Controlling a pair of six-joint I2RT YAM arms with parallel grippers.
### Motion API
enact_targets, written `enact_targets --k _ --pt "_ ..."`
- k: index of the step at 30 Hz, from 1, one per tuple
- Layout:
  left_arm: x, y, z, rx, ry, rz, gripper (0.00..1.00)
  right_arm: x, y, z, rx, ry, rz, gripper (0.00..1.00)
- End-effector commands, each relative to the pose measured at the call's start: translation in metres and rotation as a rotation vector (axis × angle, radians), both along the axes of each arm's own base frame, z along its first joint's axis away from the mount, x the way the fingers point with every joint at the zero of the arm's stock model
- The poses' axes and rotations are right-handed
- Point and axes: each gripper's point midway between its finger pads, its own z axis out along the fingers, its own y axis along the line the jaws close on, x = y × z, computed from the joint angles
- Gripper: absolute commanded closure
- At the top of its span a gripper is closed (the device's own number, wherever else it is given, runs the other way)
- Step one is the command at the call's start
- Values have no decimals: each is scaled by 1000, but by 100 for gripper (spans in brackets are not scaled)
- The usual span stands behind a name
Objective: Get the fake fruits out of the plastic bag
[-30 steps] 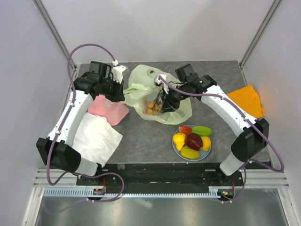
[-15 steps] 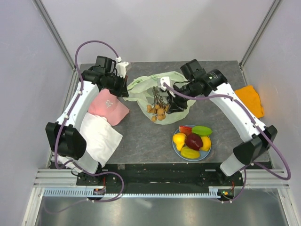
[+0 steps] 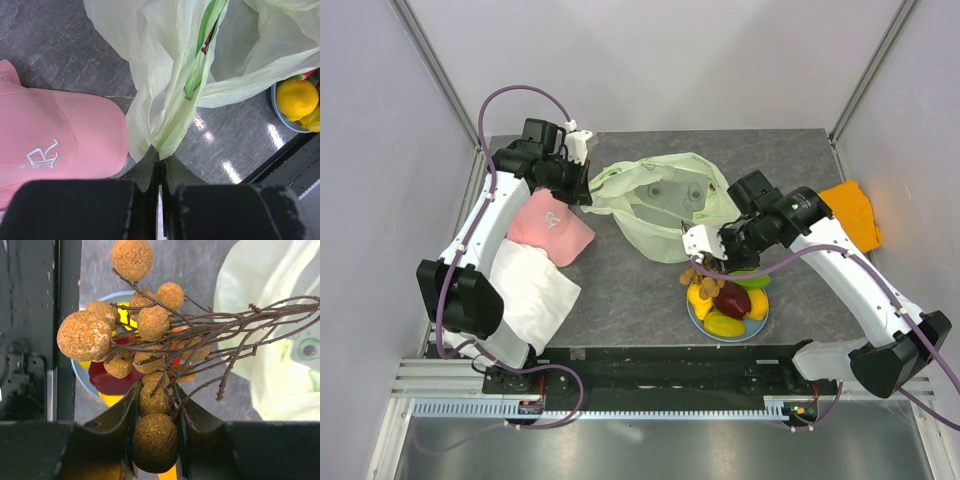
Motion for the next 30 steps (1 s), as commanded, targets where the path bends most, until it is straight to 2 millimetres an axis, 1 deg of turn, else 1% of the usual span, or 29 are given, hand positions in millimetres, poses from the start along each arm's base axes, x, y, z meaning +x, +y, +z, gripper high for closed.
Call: enact_targets --k 1,2,3,5,8,13,18,24,30 --pt "7 0 11 -24 -33 25 99 -25 -36 -17 -143 21 59 90" --pt "7 0 12 -27 -34 23 99 -24 -45 -18 -179 -8 58 90" --pt "6 -1 11 -29 -31 23 99 -29 -53 -29 -216 -5 87 90" --pt "5 -1 9 -31 -28 23 99 -34 -67 -39 -271 -20 103 90" --pt "2 -1 6 -34 -20 23 98 -39 -74 -44 -289 -30 117 90" --pt "0 -1 3 -37 -9 21 98 -39 -75 -44 -293 -28 110 90" --pt "0 -3 1 -42 -3 19 98 -40 -67 -45 -264 5 114 85" --pt "-3 -2 -1 -41 1 18 98 -42 -65 -55 -270 51 132 83" --pt "-7 0 -4 -36 0 18 98 -46 -65 -63 -280 87 143 74"
